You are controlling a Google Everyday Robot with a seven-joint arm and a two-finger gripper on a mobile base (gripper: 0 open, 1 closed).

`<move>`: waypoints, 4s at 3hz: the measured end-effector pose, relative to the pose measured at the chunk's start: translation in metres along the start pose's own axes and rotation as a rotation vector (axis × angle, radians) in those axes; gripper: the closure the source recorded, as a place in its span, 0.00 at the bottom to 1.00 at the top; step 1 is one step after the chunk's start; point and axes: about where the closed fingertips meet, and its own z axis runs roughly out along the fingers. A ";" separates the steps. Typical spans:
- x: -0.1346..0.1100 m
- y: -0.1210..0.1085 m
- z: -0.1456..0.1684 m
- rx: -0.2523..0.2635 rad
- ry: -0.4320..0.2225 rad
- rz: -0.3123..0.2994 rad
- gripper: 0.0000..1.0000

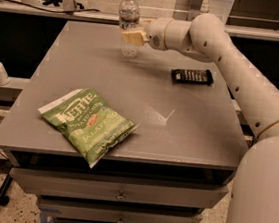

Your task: Knock water bottle over

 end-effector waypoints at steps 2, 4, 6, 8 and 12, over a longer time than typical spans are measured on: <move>-0.041 0.003 -0.024 -0.038 0.083 -0.179 1.00; -0.050 0.037 -0.031 -0.212 0.356 -0.476 1.00; -0.024 0.069 -0.031 -0.359 0.598 -0.713 1.00; 0.013 0.097 -0.022 -0.479 0.728 -0.835 1.00; 0.041 0.121 -0.022 -0.651 0.792 -0.967 0.12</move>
Offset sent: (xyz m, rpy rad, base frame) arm -0.0291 -0.0132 0.0760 -0.3626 -0.1627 0.1661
